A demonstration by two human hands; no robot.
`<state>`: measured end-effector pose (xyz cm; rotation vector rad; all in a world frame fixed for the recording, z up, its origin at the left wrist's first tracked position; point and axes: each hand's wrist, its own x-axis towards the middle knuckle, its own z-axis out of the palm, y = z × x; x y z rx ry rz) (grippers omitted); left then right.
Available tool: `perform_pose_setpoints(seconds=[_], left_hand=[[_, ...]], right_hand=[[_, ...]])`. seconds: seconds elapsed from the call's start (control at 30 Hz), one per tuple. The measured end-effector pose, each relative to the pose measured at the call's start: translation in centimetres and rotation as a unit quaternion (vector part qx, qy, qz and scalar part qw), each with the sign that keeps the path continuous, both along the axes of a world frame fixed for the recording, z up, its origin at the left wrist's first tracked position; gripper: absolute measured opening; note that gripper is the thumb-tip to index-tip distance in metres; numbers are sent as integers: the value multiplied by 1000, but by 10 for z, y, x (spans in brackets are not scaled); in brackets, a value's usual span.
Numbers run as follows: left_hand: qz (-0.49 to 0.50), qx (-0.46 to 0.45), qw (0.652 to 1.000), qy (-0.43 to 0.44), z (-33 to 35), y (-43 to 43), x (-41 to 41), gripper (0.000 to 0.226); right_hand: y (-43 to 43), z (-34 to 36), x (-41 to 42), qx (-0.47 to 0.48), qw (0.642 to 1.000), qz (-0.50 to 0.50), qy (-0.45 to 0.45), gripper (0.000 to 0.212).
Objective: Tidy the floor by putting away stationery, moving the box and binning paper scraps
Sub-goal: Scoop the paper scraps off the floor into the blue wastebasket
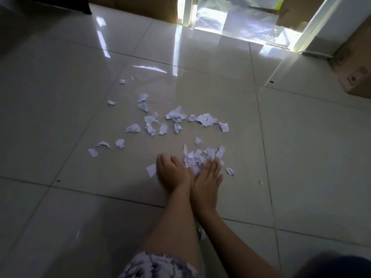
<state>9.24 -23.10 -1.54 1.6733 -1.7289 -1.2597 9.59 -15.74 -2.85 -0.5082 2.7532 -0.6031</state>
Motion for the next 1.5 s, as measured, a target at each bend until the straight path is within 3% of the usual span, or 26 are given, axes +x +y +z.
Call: perform_pose_setpoints(seconds=[0.07, 0.2, 0.27, 0.43, 0.53, 0.6, 0.8, 0.9, 1.03, 1.2, 1.27, 1.33, 1.4, 1.5], left_hand=[[-5, -6, 1000, -24, -5, 1, -1, 38], [-19, 0, 998, -64, -6, 16, -1, 46], [-15, 6, 998, -65, -6, 20, -5, 47], [40, 22, 999, -24, 1, 9, -20, 48], [92, 8, 994, -51, 6, -22, -20, 51], [135, 4, 988, -74, 5, -51, -11, 54], [239, -53, 964, -108, -18, -143, 21, 63], [199, -54, 971, -123, -23, -177, 20, 64], [46, -47, 985, -159, -25, -181, -12, 58], [-166, -80, 983, 17, -29, -135, -63, 46], [-171, -133, 975, 43, -25, -134, -71, 45], [-122, -173, 977, 37, -19, -150, -76, 38], [-79, -202, 976, -3, -17, -178, -79, 26], [-80, -219, 967, -98, -18, -224, -82, 24]], right_hand=[[25, -16, 31, 41, 999, -23, 26, 83], [63, -58, 76, 94, 991, -77, 62, 58], [55, -67, 75, 105, 991, -67, 53, 68], [-23, -57, 25, 59, 996, -66, 10, 56], [-57, -34, -20, 62, 998, -19, 25, 78], [-63, -19, -40, 26, 999, -27, -10, 76], [-38, -2, -112, -9, 993, -104, 59, 68], [-28, -1, -148, -15, 991, -121, 48, 70], [-39, -6, -191, -13, 997, -70, 24, 67], [-73, -9, -214, 81, 990, 110, 16, 54], [-85, -8, -207, 105, 973, 201, 46, 67], [-93, -7, -192, 43, 976, 210, 49, 75], [-102, -9, -180, -11, 976, 210, 60, 86], [-120, -12, -162, -20, 967, 243, 68, 107]])
